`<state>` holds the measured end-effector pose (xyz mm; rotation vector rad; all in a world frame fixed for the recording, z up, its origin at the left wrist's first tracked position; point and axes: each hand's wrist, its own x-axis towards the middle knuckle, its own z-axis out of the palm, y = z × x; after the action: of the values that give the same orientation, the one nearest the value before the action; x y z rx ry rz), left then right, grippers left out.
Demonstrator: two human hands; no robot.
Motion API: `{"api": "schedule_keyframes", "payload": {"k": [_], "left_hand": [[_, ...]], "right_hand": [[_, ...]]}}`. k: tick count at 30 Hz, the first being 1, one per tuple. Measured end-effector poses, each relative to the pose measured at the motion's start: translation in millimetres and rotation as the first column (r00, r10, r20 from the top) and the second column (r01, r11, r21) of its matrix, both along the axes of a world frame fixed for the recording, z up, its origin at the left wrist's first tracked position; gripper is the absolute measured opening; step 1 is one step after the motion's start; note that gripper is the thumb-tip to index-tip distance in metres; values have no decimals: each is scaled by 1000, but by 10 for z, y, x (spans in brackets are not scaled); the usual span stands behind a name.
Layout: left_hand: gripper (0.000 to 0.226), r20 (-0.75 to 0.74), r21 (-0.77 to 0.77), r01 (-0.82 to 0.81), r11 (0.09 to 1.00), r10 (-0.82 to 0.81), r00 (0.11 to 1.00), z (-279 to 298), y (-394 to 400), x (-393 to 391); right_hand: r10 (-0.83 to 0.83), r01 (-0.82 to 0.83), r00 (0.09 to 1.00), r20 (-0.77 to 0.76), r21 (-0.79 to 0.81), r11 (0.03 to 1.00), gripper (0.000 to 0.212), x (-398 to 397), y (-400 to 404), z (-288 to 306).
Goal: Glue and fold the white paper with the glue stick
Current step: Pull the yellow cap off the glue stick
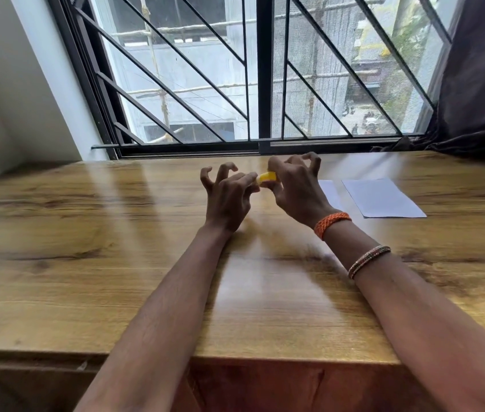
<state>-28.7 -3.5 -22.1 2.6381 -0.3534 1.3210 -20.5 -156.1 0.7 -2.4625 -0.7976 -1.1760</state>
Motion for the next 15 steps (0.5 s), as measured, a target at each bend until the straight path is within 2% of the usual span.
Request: {"api": "schedule_keyframes", "payload": {"k": [5, 8, 12, 15], "left_hand": [[20, -60, -22, 34, 999, -35, 998, 0, -6, -3], [21, -158, -69, 33, 997, -44, 986, -4, 30, -3], [18, -219, -296, -23, 955, -45, 975, -5, 108, 8], [16, -241, -533, -77, 843, -64, 968, 19, 165, -3]], "right_hand": [[17, 10, 987, 162, -165, 986, 39, 43, -56, -18], [-17, 60, 955, 298, -139, 989, 43, 25, -77, 46], [-73, 87, 945, 319, -29, 996, 31, -12, -76, 113], [-53, 51, 970, 239, 14, 999, 25, -11, -27, 52]]}}
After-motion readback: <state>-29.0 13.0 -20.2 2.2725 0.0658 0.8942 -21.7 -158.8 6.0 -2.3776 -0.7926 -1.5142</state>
